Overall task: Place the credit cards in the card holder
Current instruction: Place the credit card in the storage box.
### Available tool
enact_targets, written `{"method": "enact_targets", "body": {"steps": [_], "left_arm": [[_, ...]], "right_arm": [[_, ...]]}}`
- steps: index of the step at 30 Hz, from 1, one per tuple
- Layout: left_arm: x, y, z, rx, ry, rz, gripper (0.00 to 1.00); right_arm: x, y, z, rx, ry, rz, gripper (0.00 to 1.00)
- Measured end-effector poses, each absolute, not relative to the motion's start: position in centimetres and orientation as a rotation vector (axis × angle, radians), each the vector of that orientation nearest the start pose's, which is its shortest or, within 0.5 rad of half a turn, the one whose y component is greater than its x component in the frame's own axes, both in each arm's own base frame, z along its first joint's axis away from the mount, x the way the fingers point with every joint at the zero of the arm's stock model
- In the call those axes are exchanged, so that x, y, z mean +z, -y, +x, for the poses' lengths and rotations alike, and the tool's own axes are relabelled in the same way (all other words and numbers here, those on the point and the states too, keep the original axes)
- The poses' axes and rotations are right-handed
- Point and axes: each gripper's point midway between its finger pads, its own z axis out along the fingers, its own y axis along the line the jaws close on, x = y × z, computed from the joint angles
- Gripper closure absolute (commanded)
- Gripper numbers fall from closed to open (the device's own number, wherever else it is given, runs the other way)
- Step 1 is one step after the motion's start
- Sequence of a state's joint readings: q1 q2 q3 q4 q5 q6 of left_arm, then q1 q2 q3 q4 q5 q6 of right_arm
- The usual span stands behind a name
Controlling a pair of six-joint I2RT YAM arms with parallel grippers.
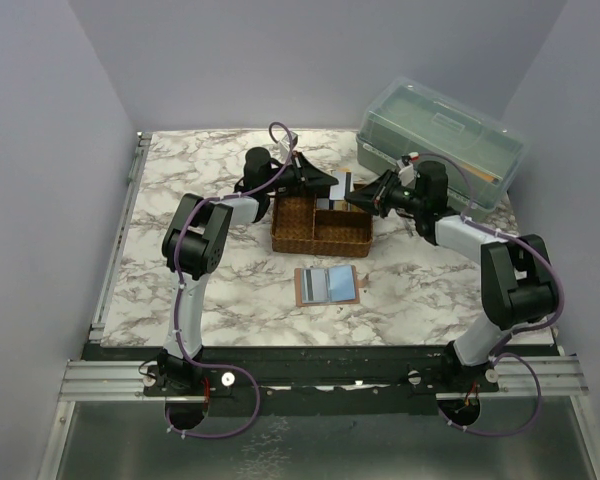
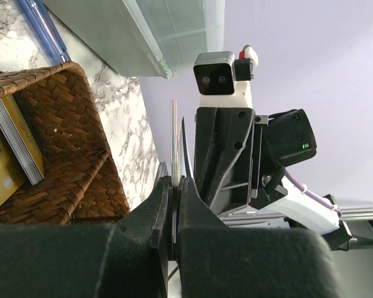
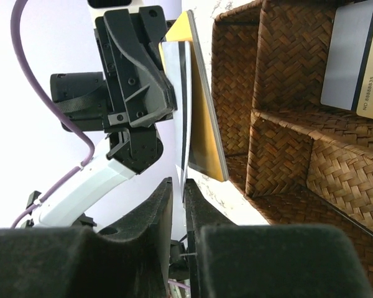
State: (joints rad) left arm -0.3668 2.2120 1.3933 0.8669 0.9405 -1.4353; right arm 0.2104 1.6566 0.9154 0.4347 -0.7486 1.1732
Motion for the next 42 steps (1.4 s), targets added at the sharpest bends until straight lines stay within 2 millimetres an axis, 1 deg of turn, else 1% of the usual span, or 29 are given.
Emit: {"method": "enact_targets", "body": {"steps": [3,4,5,7,8,14,17,22,27,33,35,36,39,41,42], "left_arm": [[18.9,34.6,43.9,-2.003,-1.993,-0.092,1.0],[18.9,34.6,43.9,-2.003,-1.993,-0.092,1.0],[18.8,34.6,43.9,-2.003,-1.993,-0.091,1.0],[18.8,34.6,43.9,-2.001,-1.993,-0.089,1.0],[18.8,34.6,43.9,-2.001,-1.994,-0.089,1.0],[18.4,34.6,44.2,-1.985,-1.997,-0.109,1.0],[17.2,34.7,44.5,-1.969,-2.018,-0.14,0.99],[14.5,34.9,45.0,-1.909,-2.086,-0.21,0.96],[13.2,35.0,45.1,-1.861,-2.128,-0.238,0.93],[12.1,34.9,45.5,-1.807,-2.165,-0.272,0.78],[11.9,34.9,45.8,-1.796,-2.177,-0.289,0.7],[12.0,34.9,45.9,-1.792,-2.176,-0.289,0.67],[12.3,35.0,46.3,-1.78,-2.178,-0.292,0.62],[12.3,34.9,46.5,-1.772,-2.189,-0.301,0.58],[12.4,34.9,46.6,-1.768,-2.191,-0.3,0.52]], "right_arm": [[18.3,-23.4,39.2,1.581,-2.11,0.434,0.82],[18.1,-23.5,39.4,1.581,-2.113,0.437,0.83],[17.9,-23.5,39.6,1.58,-2.117,0.44,0.87],[17.6,-23.6,40.0,1.578,-2.122,0.447,0.97],[17.5,-23.6,40.2,1.576,-2.123,0.445,0.99],[16.9,-23.2,40.9,1.558,-2.119,0.441,1.0],[15.9,-23.0,41.3,1.551,-2.127,0.444,1.0],[13.5,-22.6,41.6,1.521,-2.167,0.461,1.0],[12.1,-22.3,41.7,1.502,-2.192,0.456,1.0],[11.3,-22.3,42.2,1.477,-2.215,0.436,1.0],[11.4,-22.3,42.5,1.468,-2.216,0.421,1.0],[11.5,-22.2,42.6,1.463,-2.214,0.415,1.0],[12.2,-22.0,43.3,1.443,-2.2,0.393,1.0],[12.2,-21.8,43.5,1.431,-2.203,0.383,1.0],[12.0,-21.8,43.4,1.426,-2.209,0.381,1.0]]}}
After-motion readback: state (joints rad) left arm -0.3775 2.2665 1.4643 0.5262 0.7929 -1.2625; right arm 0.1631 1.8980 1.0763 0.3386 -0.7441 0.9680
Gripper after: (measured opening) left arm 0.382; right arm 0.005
